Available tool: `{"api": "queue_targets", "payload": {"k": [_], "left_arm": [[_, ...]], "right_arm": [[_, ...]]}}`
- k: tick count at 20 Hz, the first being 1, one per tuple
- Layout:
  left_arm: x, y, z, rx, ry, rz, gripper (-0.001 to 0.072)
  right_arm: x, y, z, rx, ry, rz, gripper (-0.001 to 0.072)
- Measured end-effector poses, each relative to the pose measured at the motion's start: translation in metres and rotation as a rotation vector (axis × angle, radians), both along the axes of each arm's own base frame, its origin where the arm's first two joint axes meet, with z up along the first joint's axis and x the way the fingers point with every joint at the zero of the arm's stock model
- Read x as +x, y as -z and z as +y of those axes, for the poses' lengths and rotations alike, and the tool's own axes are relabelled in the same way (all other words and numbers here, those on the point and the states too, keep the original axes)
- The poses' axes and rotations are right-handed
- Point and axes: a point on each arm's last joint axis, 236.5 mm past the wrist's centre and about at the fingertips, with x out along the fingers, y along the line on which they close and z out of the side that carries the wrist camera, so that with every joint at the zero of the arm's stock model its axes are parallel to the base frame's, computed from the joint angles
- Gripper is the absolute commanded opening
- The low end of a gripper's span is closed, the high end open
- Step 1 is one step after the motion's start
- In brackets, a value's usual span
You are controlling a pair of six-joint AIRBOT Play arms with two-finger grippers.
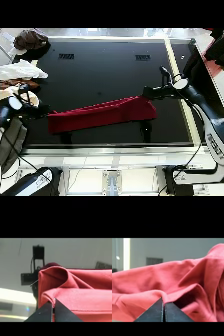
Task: Fold the shirts.
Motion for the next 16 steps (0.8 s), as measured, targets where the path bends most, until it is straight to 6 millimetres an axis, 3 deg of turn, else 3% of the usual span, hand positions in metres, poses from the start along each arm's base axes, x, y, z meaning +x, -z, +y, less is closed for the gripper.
{"api": "queue_targets", "payload": {"k": [4, 7, 8, 10, 11, 14, 16], "left_arm": [[0.01, 0.029, -0.009, 0.0, 0.011, 0.033, 0.0014], [0.023, 0.032, -0.01, 0.0, -0.017, 0.002, 0.0025], [0.027, 0.029, -0.01, 0.0, -0.024, -0.012, 0.0056], [0.037, 0.017, -0.009, 0.006, -0.031, -0.054, 0.0455], [0.042, 0.007, -0.009, 0.008, -0.035, -0.081, 0.0499], [0.051, -0.031, -0.008, 0.015, -0.04, -0.175, 0.0499], [0.053, -0.065, -0.009, 0.025, -0.039, -0.259, 0.0499]], "right_arm": [[0.002, 0.028, 0.005, -0.024, -0.02, 0.042, 0.0021], [0.012, 0.03, 0.006, -0.039, -0.018, 0.018, 0.0048], [0.018, 0.025, 0.006, -0.04, -0.014, -0.003, 0.0116], [0.03, 0.009, 0.009, -0.035, -0.019, -0.042, 0.0365], [0.036, -0.003, 0.011, -0.028, -0.03, -0.06, 0.039], [0.043, -0.048, 0.02, -0.018, -0.099, -0.105, 0.0385], [0.04, -0.078, 0.015, -0.068, -0.16, -0.128, 0.0386]]}}
